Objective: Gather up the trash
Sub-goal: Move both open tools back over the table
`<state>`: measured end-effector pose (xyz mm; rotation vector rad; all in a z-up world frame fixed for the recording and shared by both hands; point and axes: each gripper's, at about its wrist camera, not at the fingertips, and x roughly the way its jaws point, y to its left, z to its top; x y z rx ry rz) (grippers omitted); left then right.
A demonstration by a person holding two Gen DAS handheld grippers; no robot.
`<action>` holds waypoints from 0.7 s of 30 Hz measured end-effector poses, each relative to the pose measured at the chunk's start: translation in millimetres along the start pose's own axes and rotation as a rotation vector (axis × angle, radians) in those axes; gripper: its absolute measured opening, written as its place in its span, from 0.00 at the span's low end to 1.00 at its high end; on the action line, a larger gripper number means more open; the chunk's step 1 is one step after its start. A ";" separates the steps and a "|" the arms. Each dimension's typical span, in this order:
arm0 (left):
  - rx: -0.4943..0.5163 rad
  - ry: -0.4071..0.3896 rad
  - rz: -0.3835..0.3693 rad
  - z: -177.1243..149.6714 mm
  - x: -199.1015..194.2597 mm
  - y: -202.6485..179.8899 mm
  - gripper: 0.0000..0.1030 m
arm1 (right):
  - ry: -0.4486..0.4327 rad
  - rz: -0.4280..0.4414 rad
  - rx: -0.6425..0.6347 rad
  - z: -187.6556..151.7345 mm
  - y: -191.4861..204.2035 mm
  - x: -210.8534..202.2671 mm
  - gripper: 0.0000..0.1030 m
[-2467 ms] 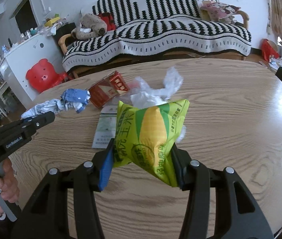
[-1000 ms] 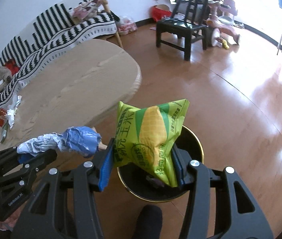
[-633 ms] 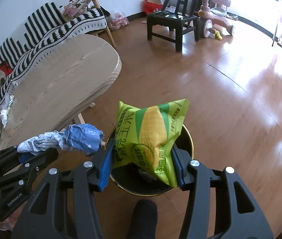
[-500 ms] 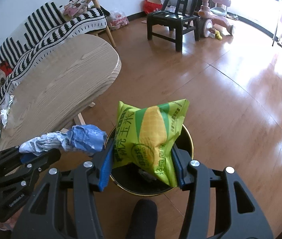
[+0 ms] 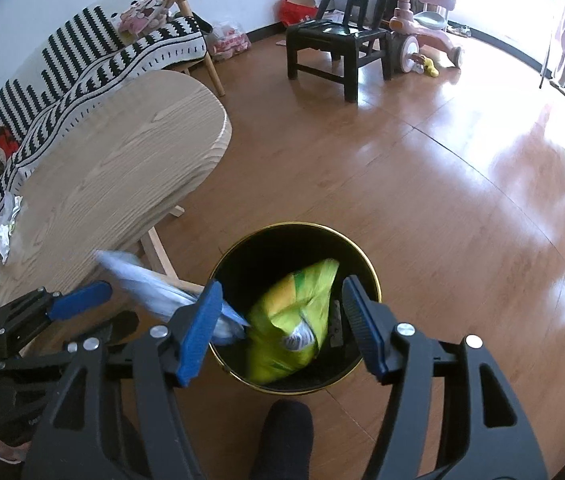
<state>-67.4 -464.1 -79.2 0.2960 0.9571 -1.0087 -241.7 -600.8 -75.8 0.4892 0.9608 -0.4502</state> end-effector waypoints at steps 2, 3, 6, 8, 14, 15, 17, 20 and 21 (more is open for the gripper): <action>0.004 -0.001 -0.006 0.4 0.0 -0.6 0.56 | -0.005 -0.002 0.003 1.0 0.7 -0.9 0.60; 0.006 -0.003 -0.004 0.6 -0.2 -1.0 0.58 | -0.006 -0.002 0.004 1.1 0.7 -0.9 0.60; 0.008 -0.008 -0.006 1.0 -2.2 -1.4 0.61 | -0.010 -0.002 0.005 1.4 2.7 -1.8 0.60; 0.011 -0.014 -0.002 1.4 -4.3 -2.4 0.63 | -0.014 0.002 0.004 2.6 4.6 -2.7 0.60; -0.002 -0.034 0.017 0.1 -19.2 7.9 0.70 | -0.031 0.017 -0.014 9.1 24.0 -8.8 0.66; -0.007 -0.036 0.021 0.4 -22.4 10.8 0.71 | -0.032 0.020 -0.018 11.2 28.5 -9.5 0.66; -0.021 -0.049 0.028 0.7 -33.9 21.2 0.73 | -0.040 0.030 -0.027 17.0 39.3 -11.9 0.68; -0.052 -0.078 0.046 1.2 -52.4 38.8 0.79 | -0.066 0.058 -0.046 27.7 68.0 -17.4 0.74; -0.065 -0.090 0.054 1.2 -59.9 45.9 0.81 | -0.072 0.066 -0.052 30.0 75.5 -18.1 0.76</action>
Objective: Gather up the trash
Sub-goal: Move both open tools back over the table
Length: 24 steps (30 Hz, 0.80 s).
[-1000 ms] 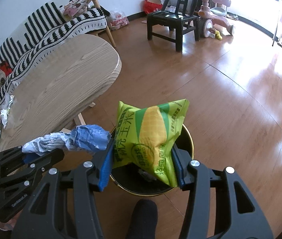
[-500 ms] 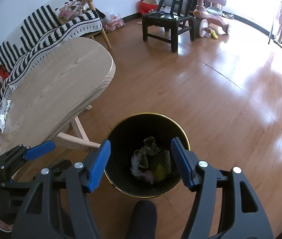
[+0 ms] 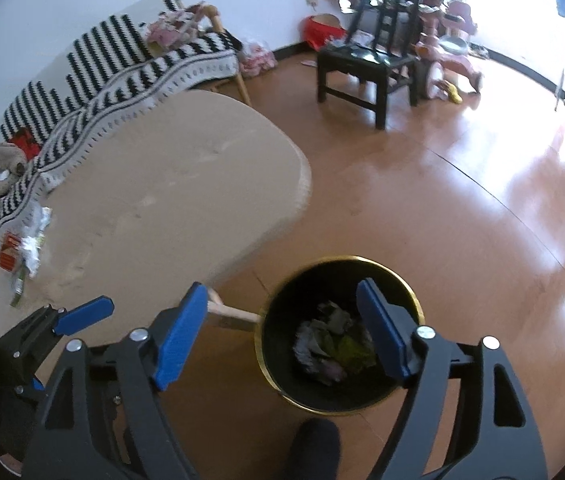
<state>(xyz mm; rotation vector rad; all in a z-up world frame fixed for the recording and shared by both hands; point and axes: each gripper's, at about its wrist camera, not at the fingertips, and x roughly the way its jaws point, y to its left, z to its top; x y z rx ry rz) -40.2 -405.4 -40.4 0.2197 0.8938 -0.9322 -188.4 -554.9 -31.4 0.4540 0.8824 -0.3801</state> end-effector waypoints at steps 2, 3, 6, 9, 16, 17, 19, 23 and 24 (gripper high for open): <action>-0.025 -0.027 0.021 0.3 -17.4 18.9 0.83 | -0.013 0.021 -0.023 6.5 24.1 1.6 0.79; -0.040 -0.043 0.040 -0.1 -28.2 31.4 0.86 | -0.011 0.033 -0.037 9.0 35.7 3.9 0.79; -0.080 -0.067 0.109 -3.4 -52.1 63.9 0.88 | -0.006 0.056 -0.081 15.2 72.1 13.6 0.82; -0.134 -0.079 0.187 -13.5 -74.6 103.5 0.88 | 0.010 0.087 -0.125 19.6 113.7 25.2 0.82; -0.284 -0.087 0.374 -51.8 -124.1 201.0 0.89 | 0.037 0.176 -0.243 20.6 223.6 50.4 0.82; -0.312 -0.087 0.408 -59.6 -131.6 216.8 0.89 | 0.044 0.198 -0.260 20.1 244.4 55.8 0.82; -0.359 -0.087 0.464 -71.1 -144.1 243.2 0.89 | 0.052 0.229 -0.282 20.0 272.5 62.8 0.82; -0.470 -0.087 0.542 -90.0 -166.1 296.7 0.89 | 0.070 0.292 -0.348 12.8 338.2 80.6 0.82; -0.503 -0.086 0.553 -94.0 -169.8 310.4 0.89 | 0.074 0.301 -0.364 10.7 352.4 86.0 0.82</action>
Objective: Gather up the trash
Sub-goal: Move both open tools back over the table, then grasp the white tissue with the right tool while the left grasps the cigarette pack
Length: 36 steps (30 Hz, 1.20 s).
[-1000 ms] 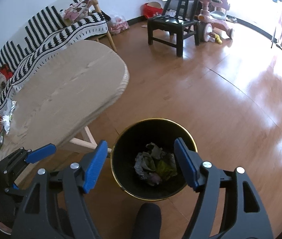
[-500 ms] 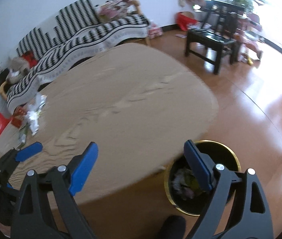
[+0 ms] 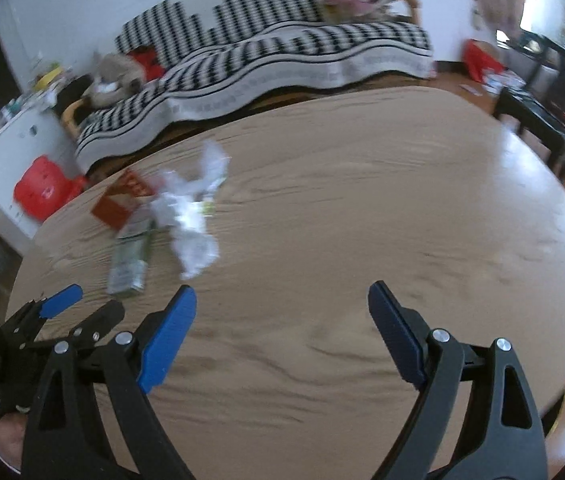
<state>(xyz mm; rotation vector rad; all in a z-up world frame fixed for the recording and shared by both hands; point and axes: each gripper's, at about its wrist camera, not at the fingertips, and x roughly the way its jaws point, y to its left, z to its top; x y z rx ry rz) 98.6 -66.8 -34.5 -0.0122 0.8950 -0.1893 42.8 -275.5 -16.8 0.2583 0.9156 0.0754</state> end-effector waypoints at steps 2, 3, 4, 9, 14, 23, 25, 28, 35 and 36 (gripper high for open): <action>-0.040 0.009 0.016 4.5 7.2 15.7 0.89 | 0.007 0.011 -0.025 5.1 18.0 14.8 0.82; -0.053 0.012 0.019 6.3 10.1 18.8 0.89 | 0.012 0.016 -0.040 8.0 28.1 23.7 0.82; -0.065 0.019 0.021 9.0 16.5 23.8 0.89 | 0.016 0.018 -0.051 10.1 35.7 30.8 0.82; -0.067 0.068 0.038 14.6 44.2 25.6 0.89 | 0.037 0.020 -0.083 20.0 58.1 62.7 0.82; -0.051 0.075 0.067 19.7 64.0 20.8 0.89 | 0.057 0.006 -0.096 26.1 59.7 87.9 0.82; 0.014 0.050 0.125 18.9 68.0 22.2 0.82 | 0.099 -0.009 -0.125 30.8 68.3 128.4 0.77; 0.019 0.033 0.128 18.6 65.0 24.8 0.72 | 0.094 -0.025 -0.140 31.0 73.2 130.1 0.72; 0.032 0.023 0.125 17.5 61.2 26.4 0.52 | 0.089 -0.032 -0.176 28.4 84.2 130.5 0.54; 0.022 0.054 0.124 12.9 54.1 31.0 0.52 | 0.081 0.001 -0.191 24.7 98.1 124.9 0.12; 0.017 0.058 0.122 12.6 52.8 31.9 0.52 | 0.069 0.003 -0.191 25.6 98.9 120.8 0.11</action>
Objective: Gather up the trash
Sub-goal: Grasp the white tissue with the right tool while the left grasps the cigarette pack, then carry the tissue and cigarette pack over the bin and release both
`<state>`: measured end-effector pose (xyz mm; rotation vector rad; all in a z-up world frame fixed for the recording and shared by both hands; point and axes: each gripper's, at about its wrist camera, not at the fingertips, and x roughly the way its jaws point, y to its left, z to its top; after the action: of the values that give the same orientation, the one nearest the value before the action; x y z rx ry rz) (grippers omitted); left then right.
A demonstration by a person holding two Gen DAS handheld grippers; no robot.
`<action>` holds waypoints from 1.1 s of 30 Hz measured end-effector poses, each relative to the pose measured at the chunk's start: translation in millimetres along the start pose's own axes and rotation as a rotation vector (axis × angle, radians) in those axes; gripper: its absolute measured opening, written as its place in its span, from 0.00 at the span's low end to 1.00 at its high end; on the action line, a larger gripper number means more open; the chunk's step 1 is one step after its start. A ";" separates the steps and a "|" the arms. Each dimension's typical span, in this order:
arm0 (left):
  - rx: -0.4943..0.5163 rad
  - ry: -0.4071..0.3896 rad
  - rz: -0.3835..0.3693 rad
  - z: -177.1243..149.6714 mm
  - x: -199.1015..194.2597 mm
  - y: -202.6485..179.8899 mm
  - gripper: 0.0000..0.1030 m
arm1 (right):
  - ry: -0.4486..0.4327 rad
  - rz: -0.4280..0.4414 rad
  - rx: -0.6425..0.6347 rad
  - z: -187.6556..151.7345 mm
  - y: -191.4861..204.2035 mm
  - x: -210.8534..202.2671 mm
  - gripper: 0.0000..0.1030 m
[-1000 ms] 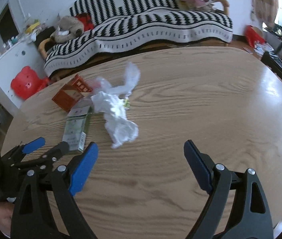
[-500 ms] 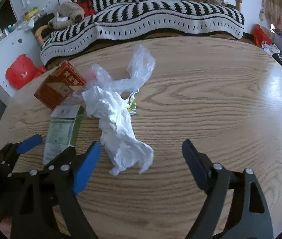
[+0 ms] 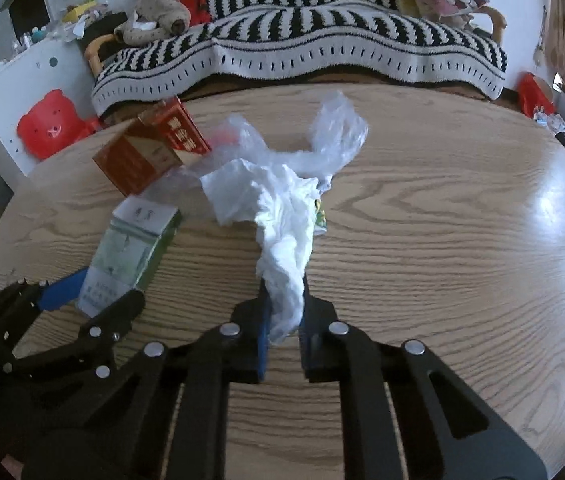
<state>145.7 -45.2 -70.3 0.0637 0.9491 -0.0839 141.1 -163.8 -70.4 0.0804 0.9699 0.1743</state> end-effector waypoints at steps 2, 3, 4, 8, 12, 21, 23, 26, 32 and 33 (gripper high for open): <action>-0.015 0.010 -0.007 -1.5 -3.9 4.3 0.52 | -0.020 0.005 0.002 1.6 0.4 -7.8 0.10; -0.020 0.011 -0.008 -2.3 -5.8 5.8 0.52 | -0.031 0.008 0.004 1.6 0.7 -13.5 0.10; -0.023 0.010 -0.006 -3.0 -8.4 7.3 0.52 | -0.040 0.014 0.005 1.4 0.9 -18.6 0.10; -0.034 -0.002 -0.001 -3.1 -17.7 9.9 0.52 | -0.073 0.027 0.000 -0.7 -0.7 -38.9 0.10; -0.037 -0.024 -0.012 0.0 -28.4 5.3 0.52 | -0.088 0.023 -0.002 -6.7 -4.8 -53.4 0.10; 0.017 -0.038 -0.062 -2.4 -45.3 -34.0 0.52 | -0.103 -0.016 0.029 -25.7 -40.2 -87.4 0.10; 0.037 -0.042 -0.078 -3.6 -49.1 -47.2 0.52 | -0.101 -0.026 0.041 -31.2 -51.1 -94.8 0.10; 0.066 -0.046 -0.101 -5.9 -55.0 -69.6 0.52 | -0.102 -0.051 0.066 -42.2 -73.4 -109.7 0.10; 0.125 -0.055 -0.173 -9.3 -67.8 -121.5 0.52 | -0.114 -0.095 0.127 -68.2 -124.2 -146.2 0.10; 0.135 -0.057 -0.187 -10.5 -70.3 -131.3 0.52 | -0.118 -0.109 0.141 -75.3 -136.8 -155.1 0.10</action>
<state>83.3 -171.8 -21.5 0.0961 0.8901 -0.3212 8.4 -327.4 -6.8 0.1656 0.8652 0.0002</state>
